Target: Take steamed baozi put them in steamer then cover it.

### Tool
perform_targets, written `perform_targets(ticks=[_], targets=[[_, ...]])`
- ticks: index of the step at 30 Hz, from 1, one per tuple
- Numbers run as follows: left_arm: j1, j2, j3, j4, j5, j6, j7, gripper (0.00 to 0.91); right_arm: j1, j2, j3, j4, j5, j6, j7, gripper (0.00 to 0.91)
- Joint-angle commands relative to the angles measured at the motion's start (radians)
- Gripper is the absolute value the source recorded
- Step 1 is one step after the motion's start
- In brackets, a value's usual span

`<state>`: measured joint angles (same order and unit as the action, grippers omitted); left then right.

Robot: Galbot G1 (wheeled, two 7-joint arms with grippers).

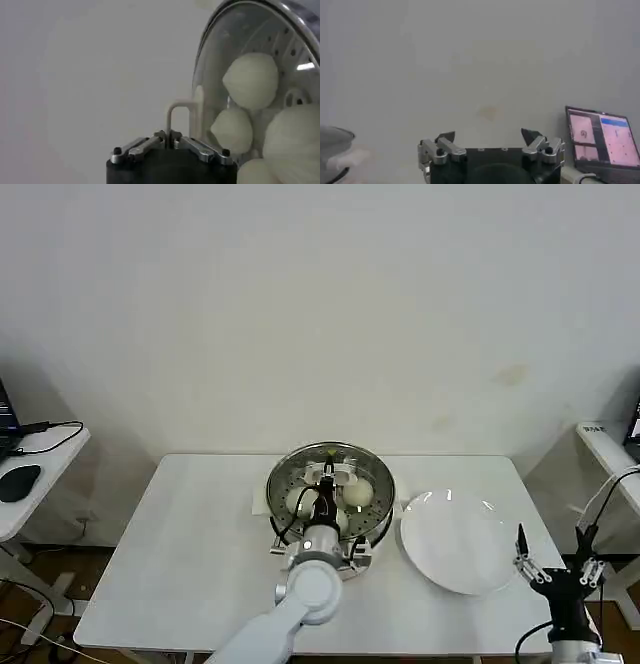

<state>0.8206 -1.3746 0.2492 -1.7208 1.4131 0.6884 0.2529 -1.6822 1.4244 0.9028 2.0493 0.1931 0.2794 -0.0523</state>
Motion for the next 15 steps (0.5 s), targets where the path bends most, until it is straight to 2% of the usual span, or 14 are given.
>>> perform_targets(ticks=[1,5,6,7,8,15], targets=[[0.002,0.000,0.002,-0.001,0.001,0.000,0.004,0.000,-0.001,0.001,-0.002,0.000,-0.001,0.002,-0.001,0.907],[0.005,-0.004,0.002,-0.003,0.001,-0.002,0.008,0.020,-0.003,0.002,-0.002,0.001,-0.005,0.003,-0.003,0.907],[0.006,-0.004,0.001,-0.005,0.002,-0.001,0.008,0.363,-0.003,0.002,-0.002,0.001,-0.005,0.003,-0.003,0.907],[0.007,-0.004,0.001,-0.005,0.003,-0.001,0.009,0.655,-0.003,0.003,-0.003,0.002,-0.005,0.003,-0.003,0.907],[0.007,-0.003,0.001,-0.006,0.003,-0.002,0.012,0.907,-0.004,0.003,-0.003,0.002,-0.006,0.003,-0.003,0.907],[0.008,-0.003,0.000,-0.014,0.006,-0.004,0.017,0.907,-0.005,0.006,-0.006,0.003,-0.010,0.004,-0.005,0.907]])
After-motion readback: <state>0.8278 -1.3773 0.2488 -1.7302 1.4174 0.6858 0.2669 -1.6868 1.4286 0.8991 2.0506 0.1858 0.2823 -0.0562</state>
